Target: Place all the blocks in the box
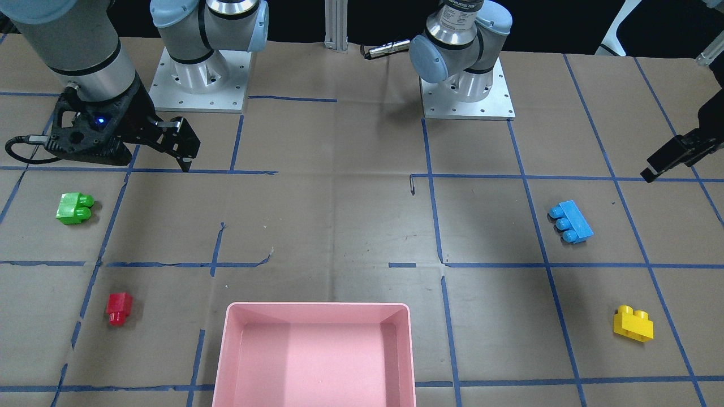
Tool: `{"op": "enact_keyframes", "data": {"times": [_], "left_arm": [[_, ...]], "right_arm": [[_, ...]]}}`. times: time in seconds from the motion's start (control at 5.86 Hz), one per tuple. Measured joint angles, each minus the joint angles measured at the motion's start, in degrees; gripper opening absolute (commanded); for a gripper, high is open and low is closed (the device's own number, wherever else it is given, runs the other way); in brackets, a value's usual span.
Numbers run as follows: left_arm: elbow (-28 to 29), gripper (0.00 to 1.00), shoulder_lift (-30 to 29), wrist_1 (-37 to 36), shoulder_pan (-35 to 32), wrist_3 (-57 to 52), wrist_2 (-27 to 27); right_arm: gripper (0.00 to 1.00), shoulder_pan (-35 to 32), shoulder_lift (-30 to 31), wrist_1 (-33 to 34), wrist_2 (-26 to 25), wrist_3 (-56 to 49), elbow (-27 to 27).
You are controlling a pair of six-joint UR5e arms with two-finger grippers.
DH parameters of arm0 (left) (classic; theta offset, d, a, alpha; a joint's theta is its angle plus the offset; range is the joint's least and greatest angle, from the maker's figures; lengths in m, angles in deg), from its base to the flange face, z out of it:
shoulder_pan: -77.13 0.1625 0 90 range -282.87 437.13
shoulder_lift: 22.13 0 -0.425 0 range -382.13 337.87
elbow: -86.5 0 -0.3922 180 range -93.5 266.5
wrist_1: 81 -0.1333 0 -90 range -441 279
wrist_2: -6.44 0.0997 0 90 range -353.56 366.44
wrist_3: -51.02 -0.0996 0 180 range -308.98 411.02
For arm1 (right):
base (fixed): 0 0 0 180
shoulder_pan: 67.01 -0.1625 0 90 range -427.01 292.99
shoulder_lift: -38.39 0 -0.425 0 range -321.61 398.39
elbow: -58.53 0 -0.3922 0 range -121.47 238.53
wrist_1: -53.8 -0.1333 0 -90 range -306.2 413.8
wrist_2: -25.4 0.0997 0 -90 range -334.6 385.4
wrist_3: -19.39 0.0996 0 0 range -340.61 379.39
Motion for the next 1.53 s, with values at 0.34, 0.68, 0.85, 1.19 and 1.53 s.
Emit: {"op": "enact_keyframes", "data": {"times": [0.34,0.68,0.85,1.19,1.53], "left_arm": [[-5.25,0.95,-1.77,-3.01,0.19,4.43,-0.16],[-13.09,0.97,-5.07,-14.53,0.20,4.53,-0.21],[-17.08,0.98,-7.26,-21.99,0.20,3.56,-0.18],[-21.99,0.98,-11.28,-33.18,0.32,1.11,-0.15],[-23.22,0.97,-14.00,-35.78,0.43,-1.10,-0.15]], "right_arm": [[1.00,0.49,0.21,0.08,-0.10,-2.26,0.32],[1.00,7.59,0.50,0.31,-0.73,-13.52,0.21],[1.00,14.43,0.57,0.20,-0.69,-20.13,0.06],[1.00,22.96,0.33,0.16,-0.24,-29.55,-2.21],[1.00,25.25,0.58,10.57,-0.77,-31.79,-11.87]]}}
